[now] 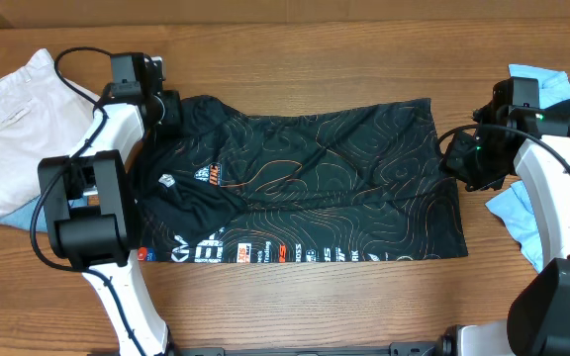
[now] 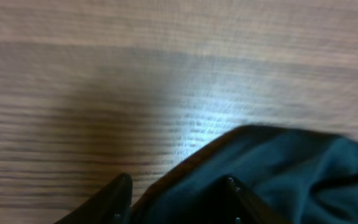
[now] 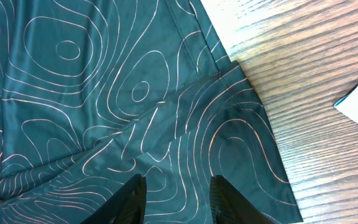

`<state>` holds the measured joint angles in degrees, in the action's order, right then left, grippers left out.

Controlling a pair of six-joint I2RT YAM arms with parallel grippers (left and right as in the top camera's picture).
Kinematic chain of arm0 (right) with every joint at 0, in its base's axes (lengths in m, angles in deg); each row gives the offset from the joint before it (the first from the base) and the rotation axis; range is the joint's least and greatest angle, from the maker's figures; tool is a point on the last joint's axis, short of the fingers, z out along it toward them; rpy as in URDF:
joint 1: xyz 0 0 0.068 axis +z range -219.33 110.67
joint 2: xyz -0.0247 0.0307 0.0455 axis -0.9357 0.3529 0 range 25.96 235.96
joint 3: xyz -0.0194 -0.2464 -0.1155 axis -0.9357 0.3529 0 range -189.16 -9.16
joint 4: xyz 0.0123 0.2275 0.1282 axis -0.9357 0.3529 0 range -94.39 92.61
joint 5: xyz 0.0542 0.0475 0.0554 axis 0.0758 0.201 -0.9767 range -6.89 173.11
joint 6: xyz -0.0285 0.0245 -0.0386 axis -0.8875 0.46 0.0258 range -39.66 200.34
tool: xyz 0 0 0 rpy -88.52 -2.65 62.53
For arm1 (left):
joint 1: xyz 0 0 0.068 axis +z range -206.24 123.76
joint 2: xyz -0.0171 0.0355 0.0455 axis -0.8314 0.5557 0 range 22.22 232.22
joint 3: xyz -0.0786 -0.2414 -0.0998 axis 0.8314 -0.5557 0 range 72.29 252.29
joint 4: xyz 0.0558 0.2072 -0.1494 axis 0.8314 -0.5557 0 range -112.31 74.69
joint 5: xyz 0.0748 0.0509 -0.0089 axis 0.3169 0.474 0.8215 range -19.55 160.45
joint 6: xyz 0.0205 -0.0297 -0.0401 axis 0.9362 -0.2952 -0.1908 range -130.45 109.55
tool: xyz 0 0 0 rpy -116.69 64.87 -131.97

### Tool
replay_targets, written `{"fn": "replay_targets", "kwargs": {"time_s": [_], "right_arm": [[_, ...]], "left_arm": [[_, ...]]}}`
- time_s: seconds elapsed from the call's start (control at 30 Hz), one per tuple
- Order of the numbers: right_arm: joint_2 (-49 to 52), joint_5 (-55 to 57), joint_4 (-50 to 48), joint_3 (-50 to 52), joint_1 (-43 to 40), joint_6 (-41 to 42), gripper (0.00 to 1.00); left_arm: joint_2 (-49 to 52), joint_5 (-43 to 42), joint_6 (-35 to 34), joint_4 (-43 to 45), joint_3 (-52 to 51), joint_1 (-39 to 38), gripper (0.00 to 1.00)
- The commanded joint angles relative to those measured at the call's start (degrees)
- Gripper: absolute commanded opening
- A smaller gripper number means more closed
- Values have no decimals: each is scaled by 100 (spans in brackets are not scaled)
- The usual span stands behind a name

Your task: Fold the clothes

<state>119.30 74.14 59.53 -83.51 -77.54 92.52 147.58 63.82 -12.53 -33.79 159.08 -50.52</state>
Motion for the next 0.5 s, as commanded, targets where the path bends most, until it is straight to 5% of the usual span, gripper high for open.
{"fn": "replay_targets", "kwargs": {"time_s": [0.0,0.33,0.47], "right_arm": [[-61,-15,-13,-105,13,-20,37],[-61,-11,-337,-105,11,-22,36],[-57,-11,-1121,-105,11,-26,38]], "left_arm": [[356,-96,197,-107,111,20,46],[90,-131,205,-422,254,20,6],[-31,-129,-24,-870,382,42,4]]}}
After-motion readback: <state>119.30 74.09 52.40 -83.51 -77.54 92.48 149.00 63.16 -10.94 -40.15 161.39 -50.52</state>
